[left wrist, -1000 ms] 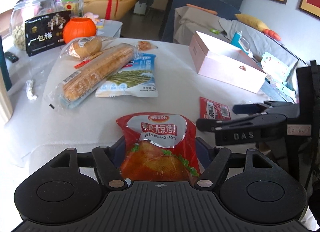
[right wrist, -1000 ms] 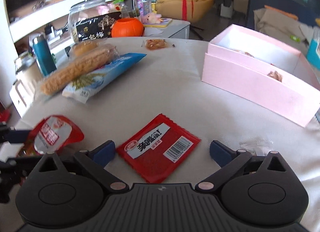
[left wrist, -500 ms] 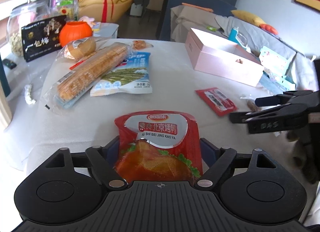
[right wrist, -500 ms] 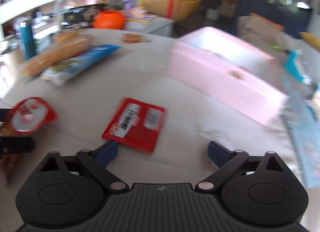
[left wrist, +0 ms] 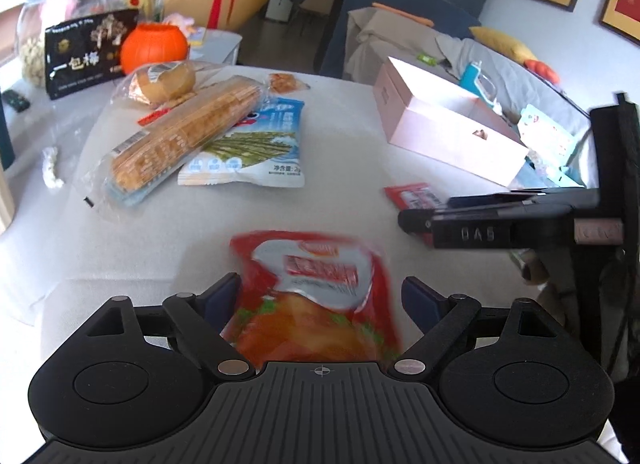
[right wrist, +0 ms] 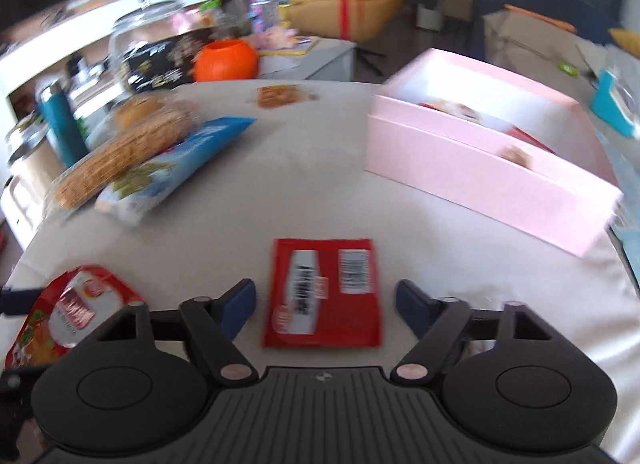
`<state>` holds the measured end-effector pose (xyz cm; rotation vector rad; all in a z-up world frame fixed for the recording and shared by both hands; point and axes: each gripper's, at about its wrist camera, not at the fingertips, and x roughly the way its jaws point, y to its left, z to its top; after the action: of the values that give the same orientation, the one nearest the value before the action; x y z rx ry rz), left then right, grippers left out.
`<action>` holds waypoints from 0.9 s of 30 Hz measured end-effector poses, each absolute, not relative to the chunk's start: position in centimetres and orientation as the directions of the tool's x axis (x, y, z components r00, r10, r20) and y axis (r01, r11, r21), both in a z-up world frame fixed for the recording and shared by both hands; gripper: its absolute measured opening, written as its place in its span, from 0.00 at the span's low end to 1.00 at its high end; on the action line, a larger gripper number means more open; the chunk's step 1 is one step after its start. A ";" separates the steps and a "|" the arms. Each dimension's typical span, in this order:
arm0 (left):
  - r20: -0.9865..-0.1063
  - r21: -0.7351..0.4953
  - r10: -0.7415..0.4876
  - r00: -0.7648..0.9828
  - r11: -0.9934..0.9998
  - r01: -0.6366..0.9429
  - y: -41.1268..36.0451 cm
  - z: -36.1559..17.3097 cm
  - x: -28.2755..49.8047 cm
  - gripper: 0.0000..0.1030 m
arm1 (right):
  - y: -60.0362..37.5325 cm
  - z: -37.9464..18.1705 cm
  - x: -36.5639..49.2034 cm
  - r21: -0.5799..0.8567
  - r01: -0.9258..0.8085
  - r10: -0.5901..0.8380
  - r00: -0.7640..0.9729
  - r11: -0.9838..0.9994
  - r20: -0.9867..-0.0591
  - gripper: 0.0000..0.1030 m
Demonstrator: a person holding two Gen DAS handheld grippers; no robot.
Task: Organize snacks
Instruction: 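Grasp a small red snack packet with the right tool while the left tool holds the chicken bag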
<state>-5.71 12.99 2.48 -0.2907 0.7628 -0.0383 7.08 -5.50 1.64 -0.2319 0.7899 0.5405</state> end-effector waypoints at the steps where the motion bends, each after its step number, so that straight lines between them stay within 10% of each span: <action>1: -0.682 -0.256 -0.135 0.719 0.965 -0.062 12.9 2.5 -5.2 0.88 | -5.1 1.8 6.7 -0.018 -0.559 0.374 0.579 0.829 -0.724 0.57; 8: -0.751 0.011 -0.053 0.659 0.996 0.093 9.5 2.3 -4.5 0.87 | -7.1 3.0 5.4 -0.034 -0.568 0.373 0.584 0.822 -0.721 0.54; 27: -0.643 -0.042 -0.143 0.753 0.988 0.152 8.5 6.9 -5.8 0.62 | -14.6 6.9 3.7 -0.020 -0.493 0.383 0.698 0.870 -0.605 0.54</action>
<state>-5.81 8.52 6.87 0.0130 0.7006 -0.1610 3.70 -14.62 6.90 -0.1861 0.6298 0.4912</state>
